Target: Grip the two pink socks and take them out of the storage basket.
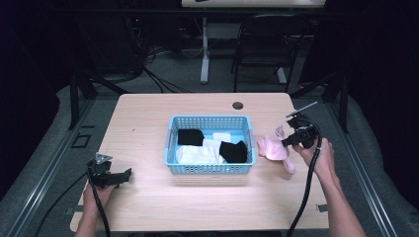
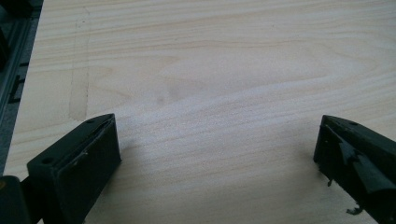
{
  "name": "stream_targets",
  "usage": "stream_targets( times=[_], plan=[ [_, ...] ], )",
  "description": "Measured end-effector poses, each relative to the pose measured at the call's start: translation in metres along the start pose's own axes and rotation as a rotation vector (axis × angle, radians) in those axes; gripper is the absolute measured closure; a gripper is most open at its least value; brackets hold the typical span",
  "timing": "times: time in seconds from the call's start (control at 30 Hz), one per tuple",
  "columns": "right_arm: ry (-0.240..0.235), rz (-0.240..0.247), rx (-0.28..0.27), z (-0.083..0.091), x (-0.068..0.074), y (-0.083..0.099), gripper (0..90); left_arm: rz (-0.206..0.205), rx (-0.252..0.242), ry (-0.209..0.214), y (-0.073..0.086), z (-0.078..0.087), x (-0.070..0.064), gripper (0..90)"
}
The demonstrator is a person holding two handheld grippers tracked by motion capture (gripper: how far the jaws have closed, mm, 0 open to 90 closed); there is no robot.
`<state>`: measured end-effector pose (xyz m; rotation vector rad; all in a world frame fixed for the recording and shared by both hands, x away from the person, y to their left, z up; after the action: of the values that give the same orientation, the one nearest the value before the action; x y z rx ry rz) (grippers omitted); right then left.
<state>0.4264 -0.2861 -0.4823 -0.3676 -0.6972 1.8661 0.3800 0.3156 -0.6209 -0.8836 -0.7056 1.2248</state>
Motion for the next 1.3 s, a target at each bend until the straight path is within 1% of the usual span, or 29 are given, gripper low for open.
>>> stream_targets(
  times=[0.03,0.1,0.13,0.17,0.2,0.23,0.33,0.37,0.4,0.43,0.47,0.5,0.53,0.57,0.6,0.63,0.7,0.73,0.77,0.8,0.83,0.93,1.03,1.07,1.1,1.13,1.2,1.27,1.3],
  plan=[
    [0.003,-0.015,-0.004,-0.003,-0.004,0.004,85.5,0.000,0.000,0.000,0.000,0.000,0.000,0.4],
    [0.005,-0.020,-0.002,-0.005,-0.006,0.007,85.5,-0.002,0.001,0.003,0.000,0.000,0.000,0.3],
    [0.015,-0.032,0.001,-0.010,-0.009,0.012,85.5,-0.002,0.000,0.003,0.000,0.000,0.000,0.3],
    [0.007,-0.035,0.006,-0.013,-0.011,0.014,85.5,0.000,-0.001,0.003,0.000,0.000,0.000,0.3],
    [0.020,-0.042,0.005,-0.015,-0.013,0.016,85.4,0.000,-0.001,0.003,0.000,0.000,0.000,0.3],
    [0.016,-0.047,0.000,-0.018,-0.014,0.017,85.4,-0.002,0.000,0.003,0.000,0.000,0.000,0.4],
    [0.002,-0.067,0.010,-0.028,-0.016,0.022,85.0,-0.001,-0.001,0.003,0.000,0.000,0.000,0.4],
    [0.002,-0.061,0.015,-0.031,-0.016,0.024,84.8,-0.002,0.000,0.004,0.000,0.000,0.000,0.4],
    [0.015,-0.061,0.018,-0.034,-0.017,0.025,84.7,-0.002,0.001,0.004,0.000,0.000,0.000,0.4],
    [0.013,-0.060,0.020,-0.038,-0.018,0.027,84.4,-0.001,0.001,0.004,0.000,0.000,0.000,0.3],
    [0.013,-0.063,0.026,-0.041,-0.019,0.028,83.7,-0.002,0.001,0.005,0.000,-0.001,0.000,0.3],
    [0.009,-0.075,0.025,-0.044,-0.020,0.029,81.9,-0.004,0.001,0.004,-0.001,-0.001,0.000,0.3],
    [0.003,-0.104,0.001,-0.046,-0.021,0.030,79.1,-0.004,0.000,0.004,-0.001,-0.001,0.000,0.3],
    [-0.003,-0.110,-0.003,-0.046,-0.022,0.030,76.6,-0.004,0.001,0.006,-0.001,-0.001,0.000,0.3],
    [-0.007,-0.107,-0.007,-0.045,-0.023,0.030,71.7,-0.004,0.002,0.006,-0.001,-0.002,0.000,0.3],
    [0.001,-0.114,-0.023,-0.044,-0.023,0.030,66.9,-0.005,0.002,0.007,-0.001,-0.002,0.000,0.3],
    [0.012,-0.103,-0.040,-0.038,-0.021,0.028,63.8,-0.006,0.003,0.008,-0.001,-0.002,0.000,0.3],
    [0.020,-0.098,-0.055,-0.035,-0.020,0.027,60.5,-0.006,0.002,0.008,-0.001,-0.002,0.000,0.3],
    [0.025,-0.087,-0.056,-0.032,-0.019,0.027,57.5,-0.006,0.003,0.008,-0.001,-0.002,0.000,0.3],
    [0.033,-0.087,-0.065,-0.030,-0.017,0.028,54.8,-0.006,0.003,0.008,-0.001,-0.002,0.000,0.3],
    [0.027,-0.085,-0.077,-0.027,-0.015,0.028,52.0,-0.006,0.003,0.008,-0.001,-0.002,0.000,0.3],
    [0.024,-0.071,-0.092,-0.018,-0.010,0.028,39.4,-0.006,0.002,0.008,-0.001,-0.002,0.000,0.3],
    [0.012,-0.076,-0.120,-0.008,-0.005,0.026,27.5,-0.006,0.002,0.007,-0.001,-0.002,0.000,0.4],
    [0.010,-0.072,-0.124,-0.005,-0.003,0.026,24.3,-0.006,0.002,0.007,-0.001,-0.002,0.000,0.4],
    [0.010,-0.072,-0.124,-0.005,-0.003,0.026,24.3,-0.006,0.002,0.007,-0.001,-0.002,0.000,0.4],
    [-0.004,-0.054,-0.131,0.002,0.002,0.028,17.8,-0.005,0.002,0.006,-0.001,-0.002,0.000,0.4],
    [-0.011,-0.045,-0.138,0.006,0.007,0.031,14.6,-0.004,0.000,0.006,-0.001,-0.002,0.000,0.4],
    [-0.018,-0.038,-0.139,0.010,0.009,0.033,14.2,-0.004,0.000,0.006,-0.001,-0.001,0.000,0.4],
    [-0.021,-0.026,-0.144,0.012,0.011,0.035,12.9,-0.004,0.000,0.006,-0.001,-0.001,0.000,0.4]
  ],
)
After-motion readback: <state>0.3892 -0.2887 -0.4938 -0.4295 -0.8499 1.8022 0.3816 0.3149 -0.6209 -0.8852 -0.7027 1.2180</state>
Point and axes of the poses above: each handheld gripper's, and its own axes: z roughly backward along the jaws, y roughly out of its underside, x roughly to its left, the point moved 4 cm from there along -z, roughly forward along the jaws, and after that the axes turned 15 degrees about -x, right-handed, at the moved point
